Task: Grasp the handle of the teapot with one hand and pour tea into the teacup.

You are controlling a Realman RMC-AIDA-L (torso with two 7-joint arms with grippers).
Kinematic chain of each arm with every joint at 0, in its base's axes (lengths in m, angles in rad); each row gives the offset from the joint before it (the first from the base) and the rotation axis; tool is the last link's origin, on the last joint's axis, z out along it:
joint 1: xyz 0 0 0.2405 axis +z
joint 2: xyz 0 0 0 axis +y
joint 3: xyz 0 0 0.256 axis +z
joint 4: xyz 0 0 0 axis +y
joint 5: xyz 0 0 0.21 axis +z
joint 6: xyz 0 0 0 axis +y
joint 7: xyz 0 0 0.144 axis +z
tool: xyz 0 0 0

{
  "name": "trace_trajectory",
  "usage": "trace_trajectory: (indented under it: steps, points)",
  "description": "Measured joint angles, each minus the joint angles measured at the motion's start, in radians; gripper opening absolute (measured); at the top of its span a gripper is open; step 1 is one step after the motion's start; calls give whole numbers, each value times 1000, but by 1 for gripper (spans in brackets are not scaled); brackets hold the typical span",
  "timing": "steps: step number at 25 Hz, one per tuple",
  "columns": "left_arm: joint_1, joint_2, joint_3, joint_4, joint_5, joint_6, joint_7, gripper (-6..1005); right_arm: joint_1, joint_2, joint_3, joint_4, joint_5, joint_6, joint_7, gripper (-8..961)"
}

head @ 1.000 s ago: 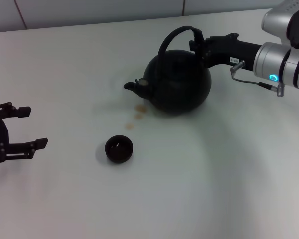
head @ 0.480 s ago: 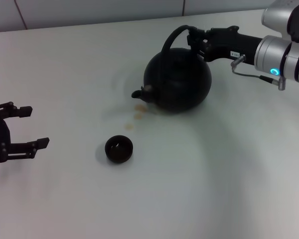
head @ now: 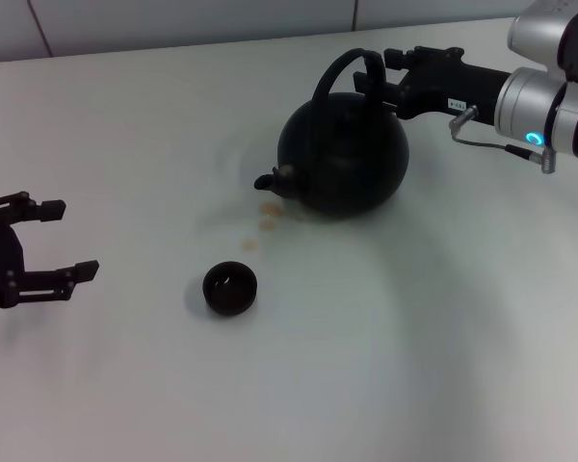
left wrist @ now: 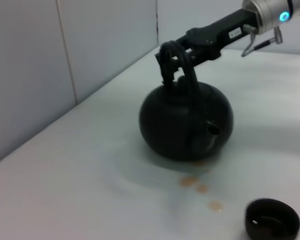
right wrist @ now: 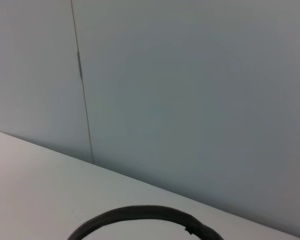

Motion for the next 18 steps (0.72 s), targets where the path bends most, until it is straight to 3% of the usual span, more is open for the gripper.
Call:
trace_trajectory:
  steps: [3,13,17,18]
  points:
    - [-14,-15,-52,3,-4,-4,2,861,-23,5,1,-28,9,-8,-14,558]
    - [-25,-29,-112,2,-22,37,0,860,-106,5,6,-56,70,-131,-43,559]
    - [-20,-29,-112,1,-29,63,-1,860,-179,4,13,-84,165,-276,-125,559]
    - [-17,-29,-112,1,-37,110,-2,860,-215,2,19,-96,198,-376,-163,559]
